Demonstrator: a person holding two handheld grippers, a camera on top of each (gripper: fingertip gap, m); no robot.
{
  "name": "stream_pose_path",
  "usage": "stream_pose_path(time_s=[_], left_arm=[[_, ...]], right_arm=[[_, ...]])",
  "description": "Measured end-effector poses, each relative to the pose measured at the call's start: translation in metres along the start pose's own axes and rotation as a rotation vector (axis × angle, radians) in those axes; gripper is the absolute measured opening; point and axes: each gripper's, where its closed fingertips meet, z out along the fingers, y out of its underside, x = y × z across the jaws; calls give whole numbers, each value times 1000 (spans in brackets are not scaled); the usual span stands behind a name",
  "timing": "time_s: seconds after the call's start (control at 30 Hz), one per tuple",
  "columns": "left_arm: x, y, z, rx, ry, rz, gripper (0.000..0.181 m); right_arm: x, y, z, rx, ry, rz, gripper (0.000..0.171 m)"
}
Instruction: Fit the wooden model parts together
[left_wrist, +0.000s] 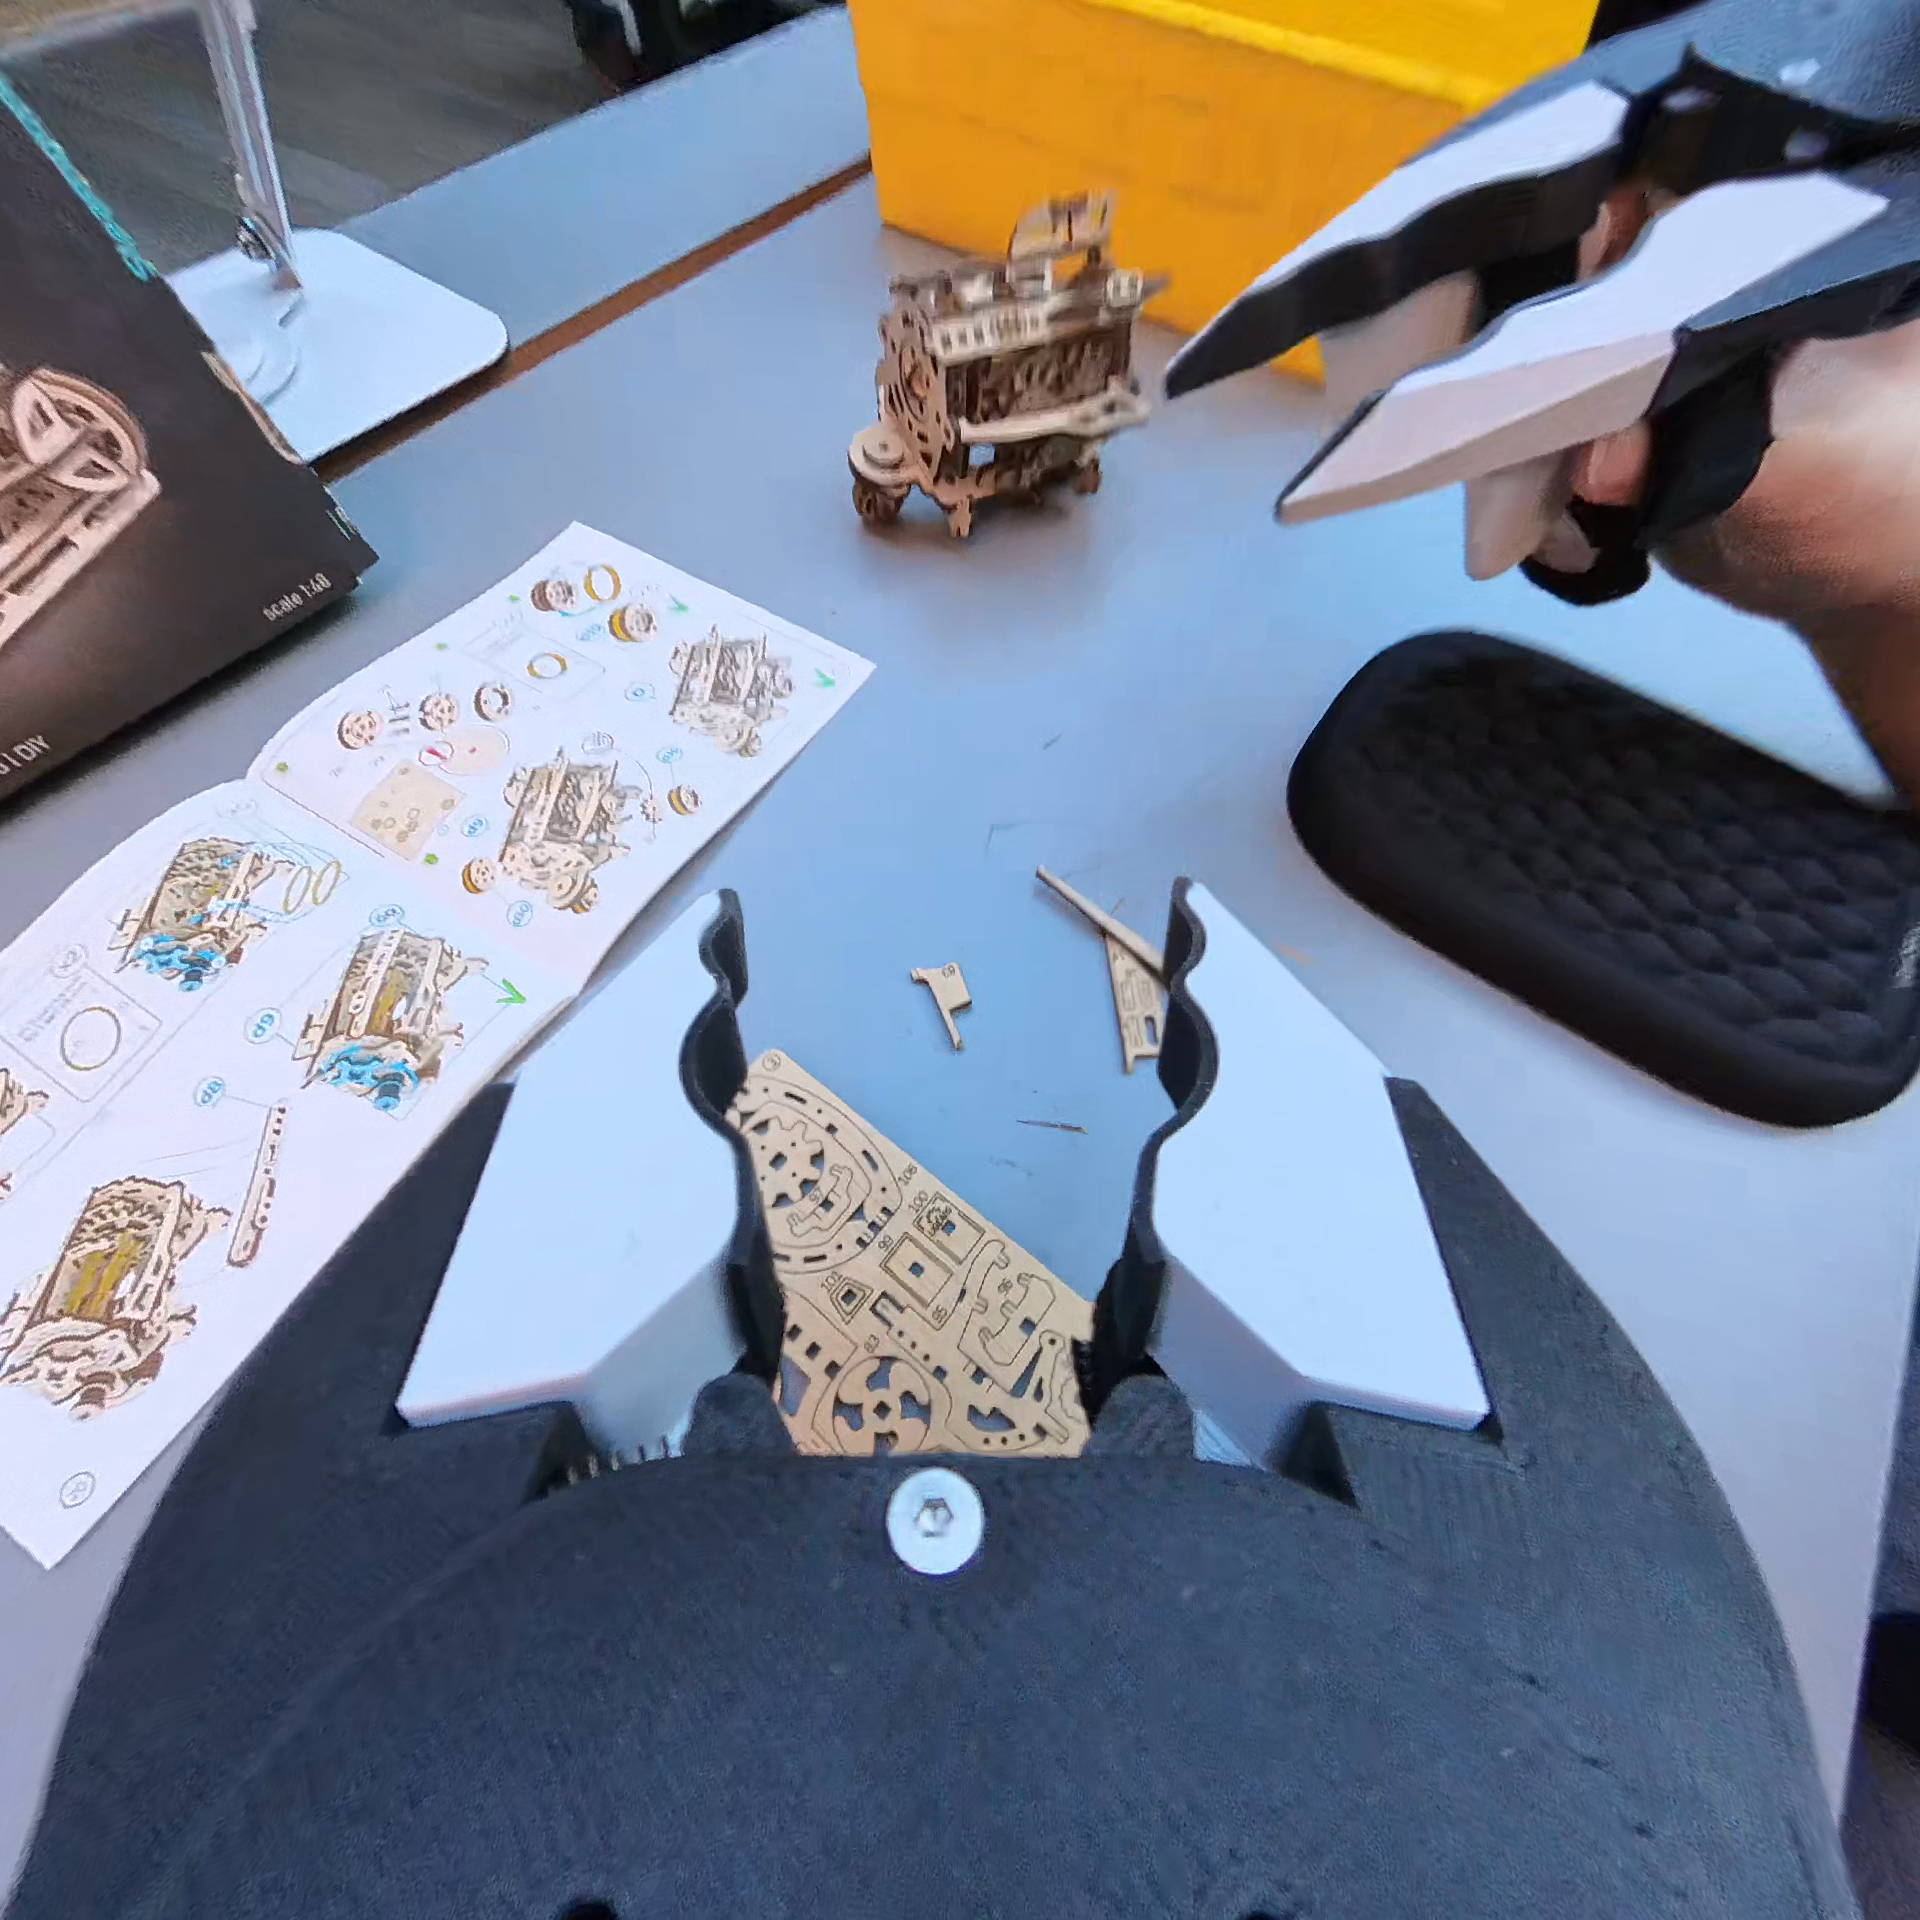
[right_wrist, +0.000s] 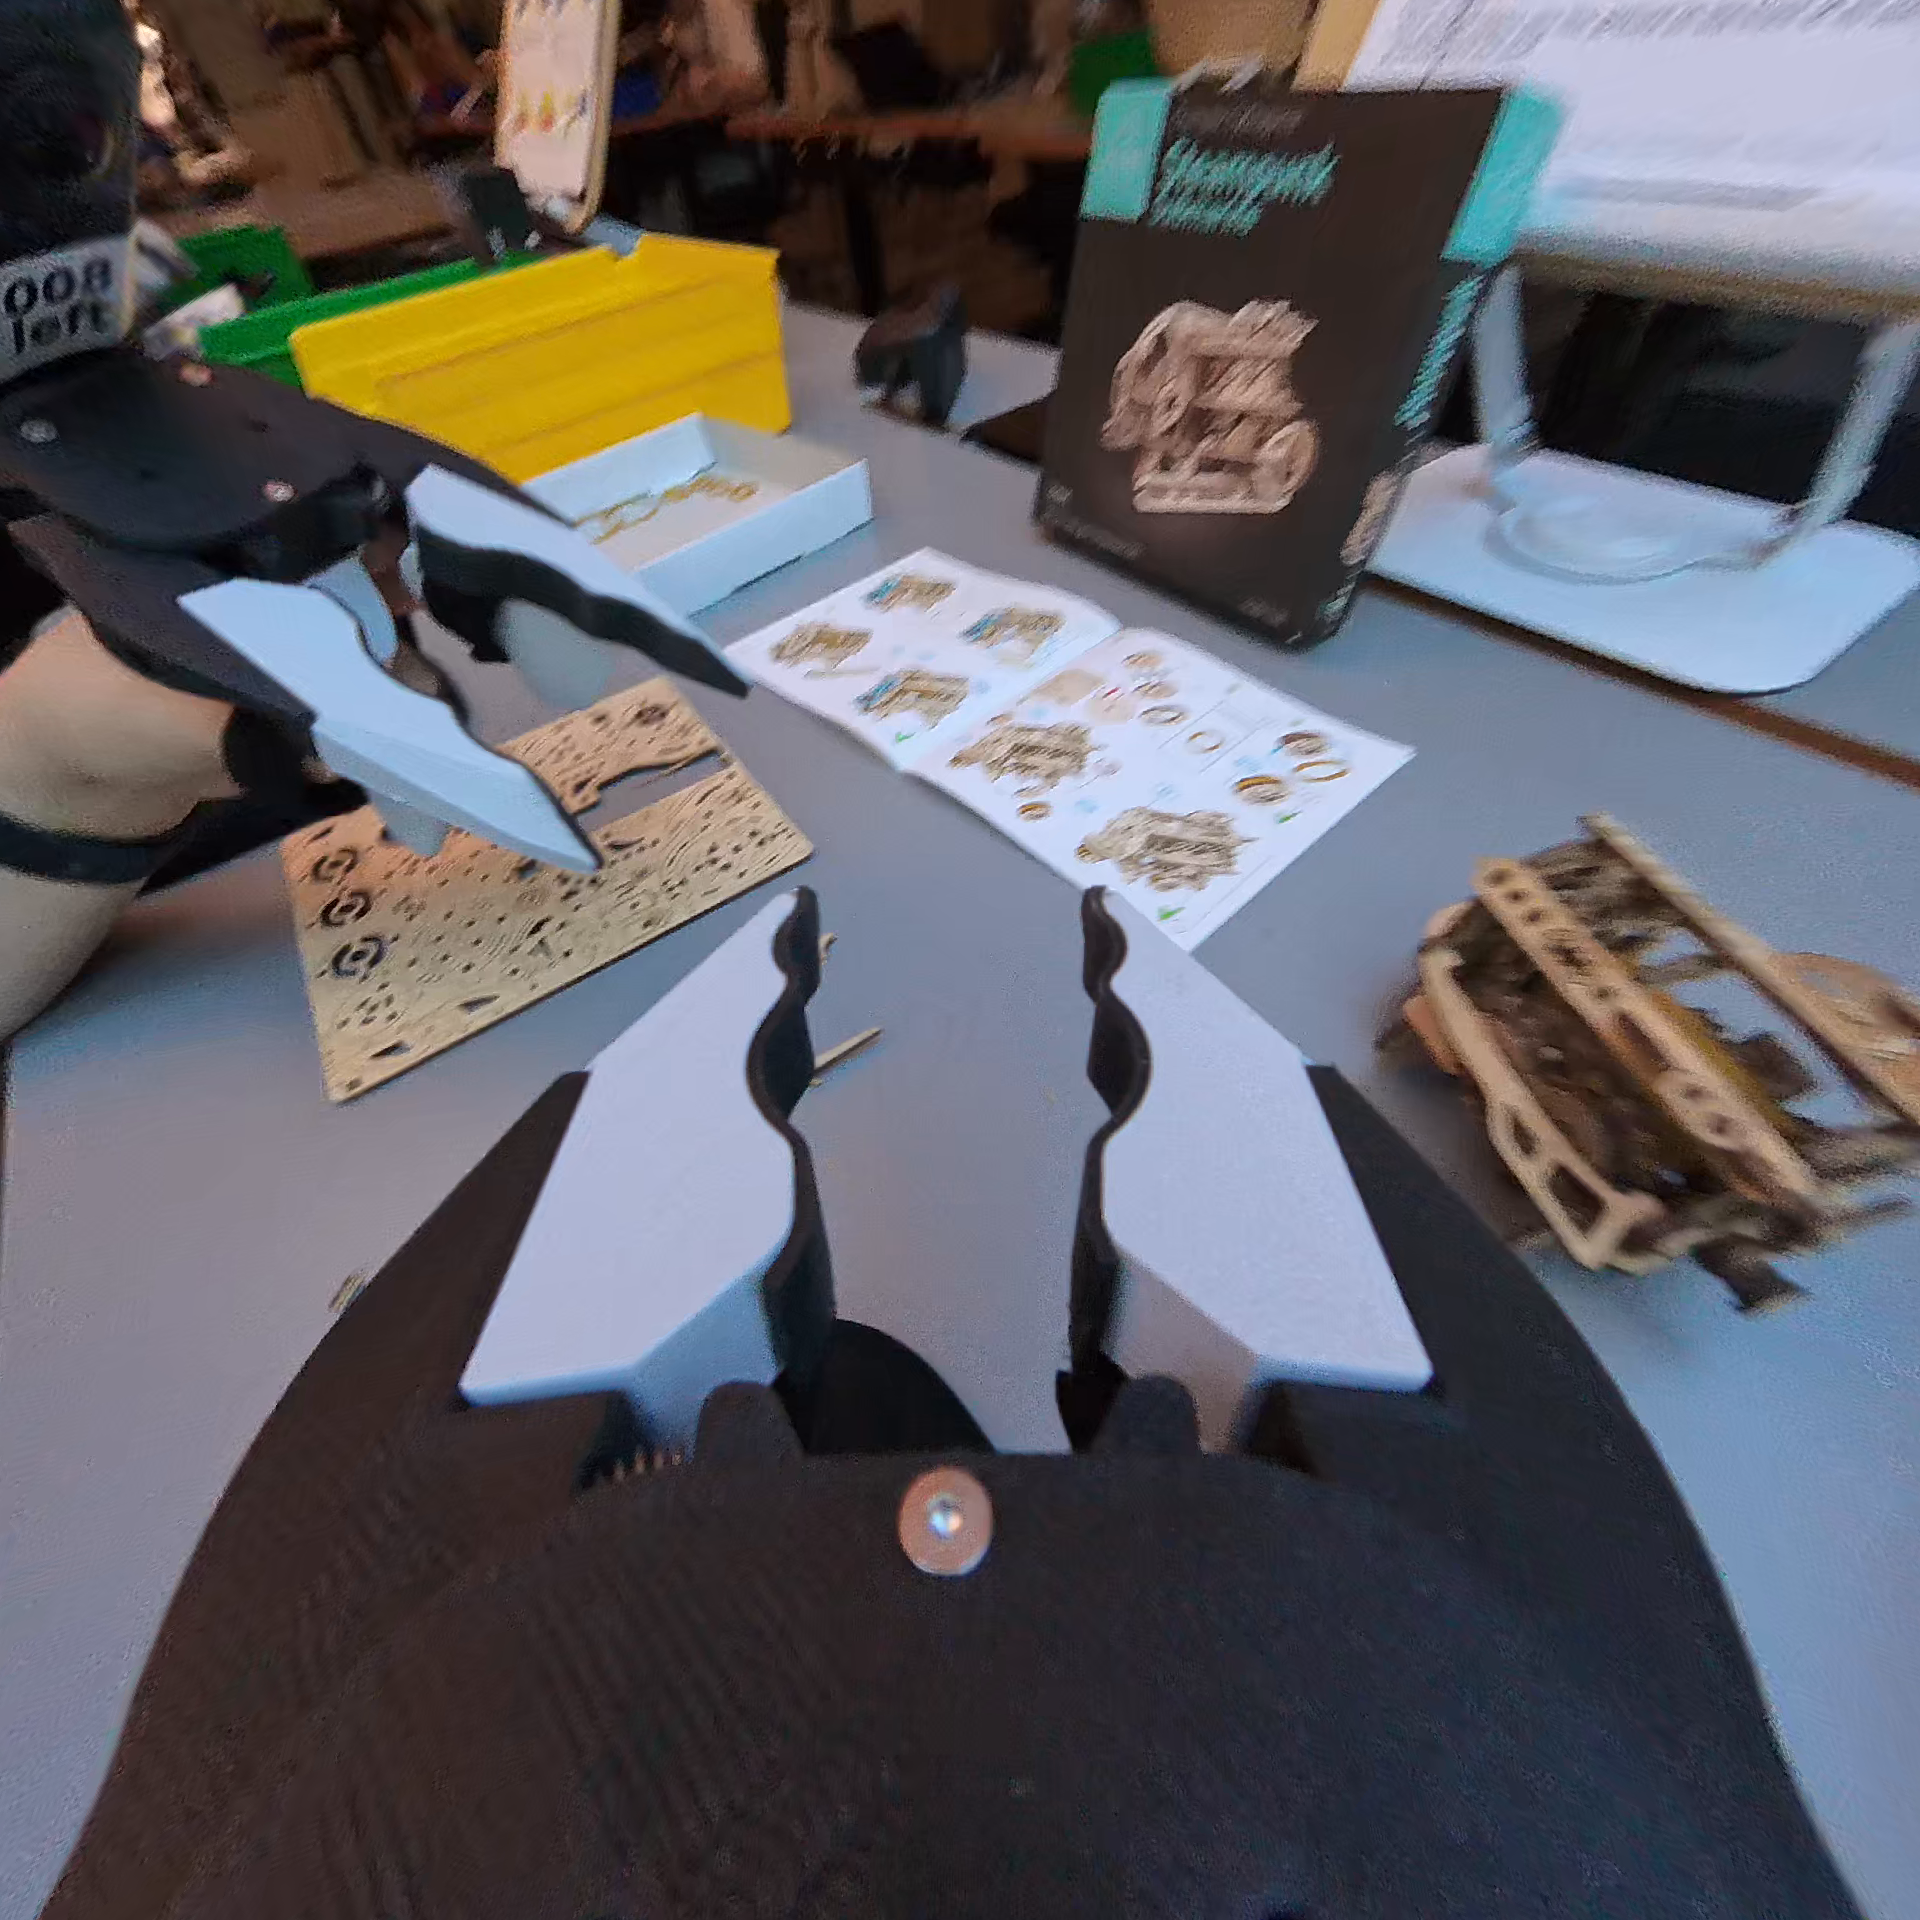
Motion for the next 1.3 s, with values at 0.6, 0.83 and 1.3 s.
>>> stream_pose_path(time_s=[0.6,0.83,1.3], left_arm=[[178,-78,134,-98,42,-55,157],[201,-81,229,-171,36,-73,152],[187,-75,308,-258,-146,-65,157]], right_arm=[[111,116,-188,-300,860,199,150],[158,161,-278,-230,1137,445,150],[193,189,-298,-315,1240,620,151]])
